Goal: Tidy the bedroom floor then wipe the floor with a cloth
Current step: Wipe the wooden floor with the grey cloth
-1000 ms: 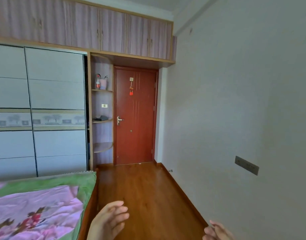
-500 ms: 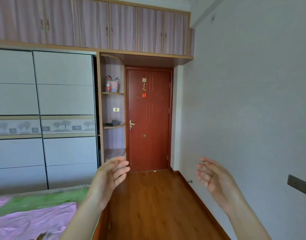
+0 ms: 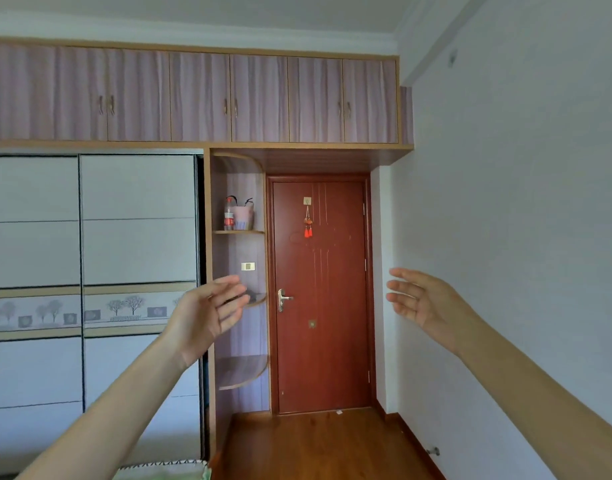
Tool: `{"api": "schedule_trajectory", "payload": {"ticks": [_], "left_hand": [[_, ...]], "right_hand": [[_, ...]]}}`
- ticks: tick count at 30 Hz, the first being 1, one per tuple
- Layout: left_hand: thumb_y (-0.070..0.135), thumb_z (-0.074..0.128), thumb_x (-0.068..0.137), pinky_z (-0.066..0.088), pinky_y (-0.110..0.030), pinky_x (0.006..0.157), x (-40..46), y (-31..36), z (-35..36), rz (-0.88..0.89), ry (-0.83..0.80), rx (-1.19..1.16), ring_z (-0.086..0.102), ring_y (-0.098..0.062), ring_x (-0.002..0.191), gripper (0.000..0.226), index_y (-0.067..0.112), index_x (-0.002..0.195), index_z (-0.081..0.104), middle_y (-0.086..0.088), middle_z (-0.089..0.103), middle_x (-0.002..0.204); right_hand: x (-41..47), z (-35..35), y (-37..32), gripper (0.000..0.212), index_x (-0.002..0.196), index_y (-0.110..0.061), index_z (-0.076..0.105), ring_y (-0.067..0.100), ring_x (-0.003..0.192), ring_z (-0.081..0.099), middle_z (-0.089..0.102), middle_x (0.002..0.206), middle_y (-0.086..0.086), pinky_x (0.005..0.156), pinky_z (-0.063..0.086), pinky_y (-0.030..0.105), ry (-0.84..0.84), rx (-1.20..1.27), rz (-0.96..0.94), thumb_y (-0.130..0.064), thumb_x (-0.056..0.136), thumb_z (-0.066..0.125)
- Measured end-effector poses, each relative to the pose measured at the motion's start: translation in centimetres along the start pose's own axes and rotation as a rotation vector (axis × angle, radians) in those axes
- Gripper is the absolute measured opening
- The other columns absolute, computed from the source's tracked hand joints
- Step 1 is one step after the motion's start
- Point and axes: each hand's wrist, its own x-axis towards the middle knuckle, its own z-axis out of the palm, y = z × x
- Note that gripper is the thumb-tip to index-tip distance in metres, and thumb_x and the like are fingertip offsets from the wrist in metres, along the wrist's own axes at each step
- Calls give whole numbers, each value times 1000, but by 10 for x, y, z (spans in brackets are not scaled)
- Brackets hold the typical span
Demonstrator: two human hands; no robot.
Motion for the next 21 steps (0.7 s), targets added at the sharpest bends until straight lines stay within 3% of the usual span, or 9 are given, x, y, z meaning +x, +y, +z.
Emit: {"api": "schedule_trajectory", "payload": {"ticks": [7, 13, 21], "left_hand": [[14, 39, 93, 53, -21, 66, 116, -10, 21, 152, -2, 20, 67, -12, 70, 26, 12, 97, 64, 1, 69, 79], [16, 39, 93, 53, -18, 60, 194, -60, 8, 184, 65, -5, 66, -9, 66, 25, 13, 96, 64, 2, 69, 77], [13, 36, 95, 46, -25, 77, 315, -113, -34, 188, 101, 113, 65, -8, 69, 27, 16, 95, 63, 5, 68, 76]], "right_hand": [[127, -16, 1, 19, 100, -11, 65, 15, 70, 66, 67, 81, 4, 66, 51, 25, -115, -28, -127, -16, 95, 47], [226, -19, 59, 17, 98, -13, 65, 12, 65, 65, 66, 77, 2, 66, 50, 25, -129, 75, -106, -16, 94, 48], [351, -7, 147, 16, 99, -12, 64, 16, 70, 60, 63, 80, 3, 71, 46, 28, -181, 137, -51, -13, 93, 49]]}}
